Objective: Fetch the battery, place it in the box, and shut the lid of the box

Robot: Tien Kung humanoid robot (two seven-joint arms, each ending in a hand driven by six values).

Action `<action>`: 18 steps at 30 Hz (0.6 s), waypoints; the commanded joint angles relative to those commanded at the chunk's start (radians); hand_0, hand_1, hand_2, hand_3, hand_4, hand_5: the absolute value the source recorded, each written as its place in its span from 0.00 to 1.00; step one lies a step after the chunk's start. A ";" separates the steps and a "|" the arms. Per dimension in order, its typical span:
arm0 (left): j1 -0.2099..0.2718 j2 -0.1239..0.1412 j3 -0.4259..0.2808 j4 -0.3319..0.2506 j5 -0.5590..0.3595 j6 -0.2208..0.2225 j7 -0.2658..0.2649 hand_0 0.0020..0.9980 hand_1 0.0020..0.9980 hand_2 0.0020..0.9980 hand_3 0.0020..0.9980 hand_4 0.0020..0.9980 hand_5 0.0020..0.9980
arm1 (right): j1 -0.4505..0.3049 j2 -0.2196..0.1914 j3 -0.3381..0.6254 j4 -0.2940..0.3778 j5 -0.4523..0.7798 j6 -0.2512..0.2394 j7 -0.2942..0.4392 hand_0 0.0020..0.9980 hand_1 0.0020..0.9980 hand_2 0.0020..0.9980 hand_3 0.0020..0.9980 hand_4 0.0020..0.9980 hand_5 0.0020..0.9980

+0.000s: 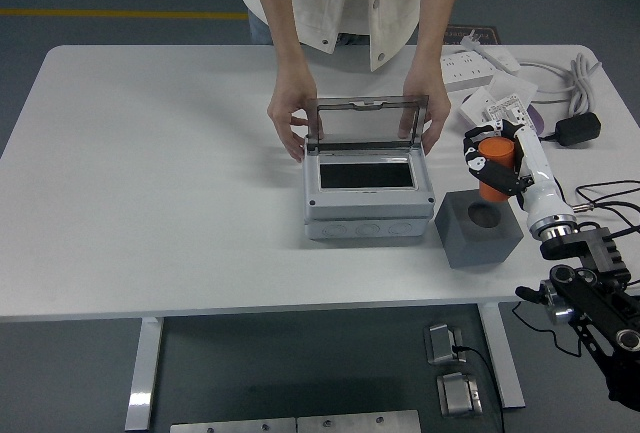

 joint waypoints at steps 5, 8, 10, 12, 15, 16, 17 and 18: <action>-0.002 0.002 -0.005 0.000 0.002 0.003 -0.001 0.46 0.60 0.55 0.54 0.39 0.00 | 0.048 -0.030 -0.011 0.006 -0.070 0.000 -0.041 0.15 0.20 0.25 0.21 0.00 0.00; -0.003 0.003 -0.009 0.000 0.004 0.004 -0.001 0.46 0.60 0.55 0.54 0.39 0.00 | 0.089 -0.059 -0.037 0.016 -0.160 0.015 -0.105 0.15 0.20 0.25 0.21 0.00 0.00; -0.004 0.004 -0.012 0.000 0.005 0.004 0.000 0.46 0.61 0.55 0.54 0.39 0.00 | 0.121 -0.081 -0.067 0.017 -0.238 0.033 -0.153 0.14 0.19 0.24 0.21 0.00 0.00; -0.005 0.006 -0.012 0.000 0.004 0.005 -0.001 0.46 0.61 0.55 0.54 0.39 0.00 | 0.158 -0.105 -0.105 0.008 -0.316 0.057 -0.205 0.14 0.19 0.24 0.21 0.00 0.00; -0.008 0.008 -0.011 0.000 -0.001 0.005 -0.001 0.46 0.61 0.55 0.54 0.39 0.00 | 0.205 -0.131 -0.159 -0.009 -0.430 0.087 -0.278 0.14 0.19 0.24 0.21 0.00 0.00; -0.009 0.009 -0.010 0.000 -0.002 0.005 -0.002 0.46 0.60 0.55 0.54 0.39 0.00 | 0.218 -0.137 -0.174 -0.013 -0.466 0.095 -0.300 0.13 0.19 0.24 0.21 0.00 0.00; -0.010 0.010 -0.010 0.000 -0.004 0.005 -0.002 0.46 0.60 0.55 0.54 0.39 0.00 | 0.231 -0.141 -0.189 -0.015 -0.502 0.105 -0.323 0.13 0.19 0.24 0.21 0.00 0.00; -0.010 0.010 -0.009 0.000 -0.005 0.005 -0.002 0.46 0.60 0.55 0.54 0.39 0.00 | 0.243 -0.143 -0.203 -0.016 -0.541 0.114 -0.346 0.13 0.19 0.24 0.21 0.00 0.00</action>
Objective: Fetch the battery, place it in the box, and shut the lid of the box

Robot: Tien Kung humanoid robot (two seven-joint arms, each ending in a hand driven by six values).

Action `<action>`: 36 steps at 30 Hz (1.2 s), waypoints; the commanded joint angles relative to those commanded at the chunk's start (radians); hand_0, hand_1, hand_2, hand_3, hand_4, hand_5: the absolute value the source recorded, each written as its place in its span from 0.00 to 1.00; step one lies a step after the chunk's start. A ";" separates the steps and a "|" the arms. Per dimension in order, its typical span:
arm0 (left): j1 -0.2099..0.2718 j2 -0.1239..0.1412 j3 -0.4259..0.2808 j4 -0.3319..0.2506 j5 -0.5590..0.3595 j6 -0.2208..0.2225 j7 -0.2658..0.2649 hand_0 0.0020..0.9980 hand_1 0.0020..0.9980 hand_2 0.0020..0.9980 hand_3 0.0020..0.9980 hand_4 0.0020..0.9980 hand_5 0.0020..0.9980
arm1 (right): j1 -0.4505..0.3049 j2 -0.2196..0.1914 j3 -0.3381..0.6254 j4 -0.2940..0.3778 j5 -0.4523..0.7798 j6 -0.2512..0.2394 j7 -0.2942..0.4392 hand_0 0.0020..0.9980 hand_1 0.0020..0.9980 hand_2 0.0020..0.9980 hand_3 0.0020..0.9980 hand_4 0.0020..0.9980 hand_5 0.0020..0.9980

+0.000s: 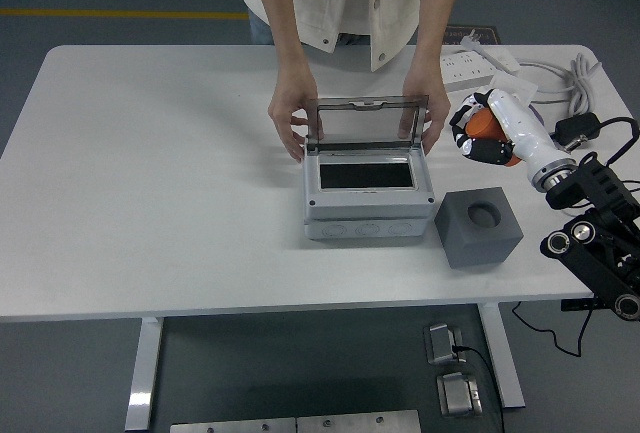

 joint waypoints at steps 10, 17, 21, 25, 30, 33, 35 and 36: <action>0.000 0.005 -0.010 0.000 0.005 0.001 0.004 0.46 0.61 0.55 0.54 0.39 0.00 | 0.113 0.026 -0.150 0.009 -0.315 0.087 -0.139 0.11 0.19 0.23 0.21 0.00 0.00; 0.001 0.008 -0.022 0.000 0.015 0.001 0.010 0.46 0.61 0.55 0.54 0.39 0.00 | 0.152 0.075 -0.187 0.011 -0.375 0.118 -0.166 0.11 0.19 0.23 0.21 0.00 0.00; 0.001 0.009 -0.020 0.000 0.013 0.001 0.010 0.46 0.61 0.55 0.54 0.39 0.00 | 0.158 0.094 -0.192 0.012 -0.378 0.137 -0.177 0.11 0.19 0.23 0.21 0.00 0.00; 0.002 0.011 -0.023 0.000 0.015 0.001 0.011 0.46 0.61 0.56 0.54 0.39 0.00 | 0.153 0.098 -0.192 0.013 -0.376 0.159 -0.189 0.11 0.19 0.23 0.21 0.00 0.00; 0.004 0.012 -0.027 0.000 0.019 0.001 0.012 0.46 0.61 0.56 0.54 0.39 0.00 | 0.144 0.099 -0.193 0.015 -0.369 0.172 -0.197 0.10 0.19 0.23 0.21 0.00 0.00; 0.004 0.012 -0.026 0.000 0.018 0.001 0.012 0.46 0.61 0.56 0.54 0.39 0.00 | 0.143 0.110 -0.198 0.013 -0.365 0.172 -0.198 0.10 0.19 0.23 0.21 0.00 0.00; 0.003 0.011 -0.026 0.000 0.017 0.001 0.012 0.46 0.61 0.56 0.54 0.39 0.00 | 0.143 0.121 -0.201 0.011 -0.364 0.173 -0.199 0.10 0.19 0.23 0.21 0.00 0.00; 0.003 0.010 -0.026 0.000 0.017 0.001 0.012 0.46 0.61 0.56 0.54 0.39 0.00 | 0.144 0.127 -0.203 0.010 -0.364 0.173 -0.200 0.10 0.19 0.23 0.21 0.00 0.00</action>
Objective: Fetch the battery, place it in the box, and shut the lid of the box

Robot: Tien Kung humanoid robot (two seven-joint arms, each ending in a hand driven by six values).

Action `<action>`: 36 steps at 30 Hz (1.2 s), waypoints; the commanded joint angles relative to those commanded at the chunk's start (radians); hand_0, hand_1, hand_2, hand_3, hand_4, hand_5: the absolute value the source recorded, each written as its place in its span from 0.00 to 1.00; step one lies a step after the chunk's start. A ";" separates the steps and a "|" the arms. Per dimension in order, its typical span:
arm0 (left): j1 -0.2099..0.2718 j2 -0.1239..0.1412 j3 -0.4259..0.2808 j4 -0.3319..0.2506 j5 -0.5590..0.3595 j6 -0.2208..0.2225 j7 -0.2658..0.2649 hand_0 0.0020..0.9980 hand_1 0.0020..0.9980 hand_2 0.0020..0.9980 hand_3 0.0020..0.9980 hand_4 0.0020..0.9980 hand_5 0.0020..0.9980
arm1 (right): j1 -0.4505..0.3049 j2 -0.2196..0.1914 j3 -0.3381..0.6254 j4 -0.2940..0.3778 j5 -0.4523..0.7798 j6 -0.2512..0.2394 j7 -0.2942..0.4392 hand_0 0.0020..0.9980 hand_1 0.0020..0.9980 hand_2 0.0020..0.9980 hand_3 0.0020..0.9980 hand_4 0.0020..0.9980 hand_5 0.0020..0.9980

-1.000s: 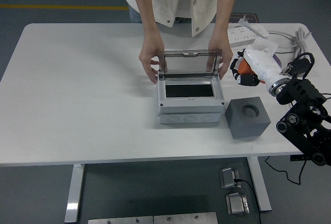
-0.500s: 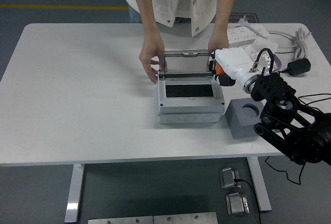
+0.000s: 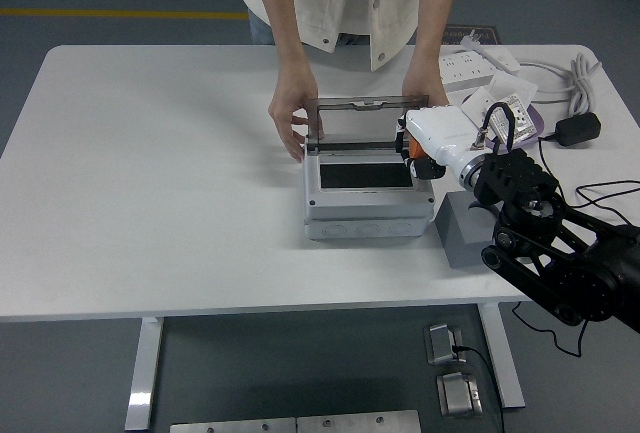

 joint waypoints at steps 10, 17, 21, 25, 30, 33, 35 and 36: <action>0.002 0.003 -0.010 0.000 0.010 0.001 0.005 0.46 0.61 0.56 0.54 0.39 0.00 | 0.008 0.063 -0.011 -0.007 0.001 -0.002 -0.004 0.09 0.19 0.23 0.21 0.00 0.00; 0.000 0.003 -0.012 0.000 0.014 0.000 0.007 0.46 0.60 0.56 0.54 0.38 0.00 | 0.024 0.106 -0.016 -0.023 0.002 -0.005 -0.006 0.09 0.19 0.23 0.21 0.00 0.00; 0.000 0.004 -0.012 0.000 0.015 0.000 0.007 0.46 0.60 0.56 0.54 0.38 0.00 | 0.033 0.133 -0.008 -0.034 0.006 -0.009 -0.006 0.09 0.19 0.23 0.21 0.00 0.00; 0.000 0.005 -0.014 0.000 0.018 0.000 0.009 0.46 0.60 0.56 0.54 0.38 0.00 | 0.037 0.151 -0.001 -0.041 0.010 -0.016 -0.004 0.09 0.19 0.23 0.21 0.00 0.00; -0.003 0.007 -0.011 0.000 0.016 0.000 0.008 0.46 0.60 0.56 0.54 0.38 0.00 | 0.036 0.159 -0.001 -0.047 0.023 -0.026 0.000 0.09 0.19 0.23 0.21 0.00 0.00; -0.005 0.008 -0.010 0.000 0.015 0.000 0.008 0.46 0.60 0.56 0.54 0.38 0.00 | 0.031 0.160 0.009 -0.050 0.036 -0.022 0.009 0.09 0.19 0.23 0.21 0.00 0.00; -0.005 0.009 -0.010 0.000 0.014 0.001 0.008 0.46 0.60 0.56 0.54 0.38 0.00 | 0.028 0.158 0.016 -0.051 0.044 -0.017 0.018 0.09 0.19 0.23 0.21 0.00 0.00; -0.006 0.010 -0.010 0.000 0.014 0.001 0.008 0.46 0.60 0.56 0.54 0.38 0.00 | 0.027 0.157 0.019 -0.051 0.050 -0.015 0.024 0.09 0.19 0.23 0.21 0.00 0.00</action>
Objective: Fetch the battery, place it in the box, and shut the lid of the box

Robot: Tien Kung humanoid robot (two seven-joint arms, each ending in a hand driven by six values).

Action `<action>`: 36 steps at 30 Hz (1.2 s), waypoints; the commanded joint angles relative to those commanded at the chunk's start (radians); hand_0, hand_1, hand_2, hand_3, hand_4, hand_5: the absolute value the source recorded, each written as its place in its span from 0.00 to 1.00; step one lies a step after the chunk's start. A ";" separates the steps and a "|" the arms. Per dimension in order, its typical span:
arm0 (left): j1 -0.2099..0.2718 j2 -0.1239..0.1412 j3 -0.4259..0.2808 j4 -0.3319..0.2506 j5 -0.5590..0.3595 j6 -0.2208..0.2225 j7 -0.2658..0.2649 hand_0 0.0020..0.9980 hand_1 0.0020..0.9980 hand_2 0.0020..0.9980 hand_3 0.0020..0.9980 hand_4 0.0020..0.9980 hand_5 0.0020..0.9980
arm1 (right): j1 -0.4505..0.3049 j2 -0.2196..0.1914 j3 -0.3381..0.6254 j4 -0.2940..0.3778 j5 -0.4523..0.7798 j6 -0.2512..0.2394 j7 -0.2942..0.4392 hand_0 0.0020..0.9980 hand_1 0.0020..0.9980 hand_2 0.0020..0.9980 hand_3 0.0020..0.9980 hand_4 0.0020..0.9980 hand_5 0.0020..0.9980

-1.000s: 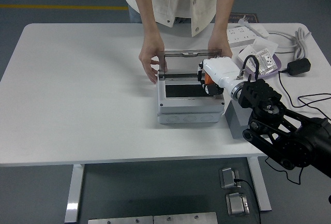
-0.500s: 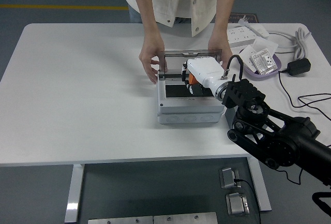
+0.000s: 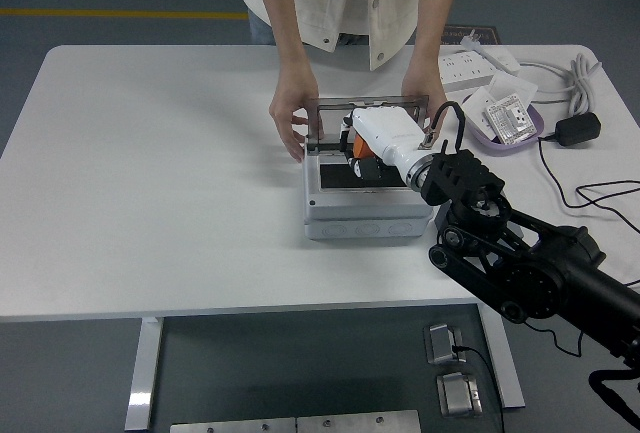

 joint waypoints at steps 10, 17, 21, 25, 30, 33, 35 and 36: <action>-0.007 0.002 0.008 0.000 -0.006 0.000 -0.002 0.46 0.60 0.56 0.54 0.38 0.00 | -0.005 0.001 0.015 -0.010 0.025 -0.003 0.040 0.24 0.24 0.31 0.32 0.06 0.03; -0.010 0.001 0.008 0.000 -0.004 -0.001 0.000 0.46 0.60 0.55 0.54 0.38 0.00 | -0.009 0.007 0.017 -0.017 0.029 -0.021 0.051 0.33 0.30 0.35 0.36 0.34 0.13; -0.011 0.001 0.012 0.000 -0.006 -0.001 -0.001 0.46 0.60 0.55 0.54 0.38 0.00 | -0.009 0.008 0.016 -0.020 0.020 -0.016 0.052 0.33 0.30 0.35 0.36 0.34 0.13; -0.011 0.002 0.013 0.000 -0.008 -0.001 -0.001 0.46 0.60 0.55 0.53 0.37 0.00 | -0.010 0.007 0.014 -0.021 -0.006 -0.006 0.043 0.31 0.31 0.36 0.39 0.66 0.23; -0.011 0.003 0.012 0.000 -0.006 0.000 0.000 0.46 0.60 0.55 0.53 0.37 0.00 | -0.012 0.002 0.012 -0.022 -0.021 -0.002 0.034 0.32 0.34 0.38 0.42 0.75 0.44; -0.012 0.002 0.012 0.000 -0.006 0.000 -0.001 0.46 0.60 0.55 0.53 0.37 0.00 | -0.013 0.002 0.010 -0.024 -0.019 -0.003 0.035 0.32 0.34 0.38 0.42 0.75 0.44; -0.012 0.002 0.012 0.000 -0.006 0.000 -0.001 0.46 0.60 0.55 0.53 0.36 0.00 | -0.014 0.002 0.008 -0.025 -0.017 -0.005 0.036 0.48 0.39 0.43 0.45 0.76 0.46; -0.012 0.002 0.011 0.000 -0.005 0.000 -0.001 0.46 0.60 0.55 0.53 0.36 0.00 | -0.014 0.002 0.008 -0.025 -0.015 -0.006 0.037 0.48 0.39 0.43 0.45 0.76 0.46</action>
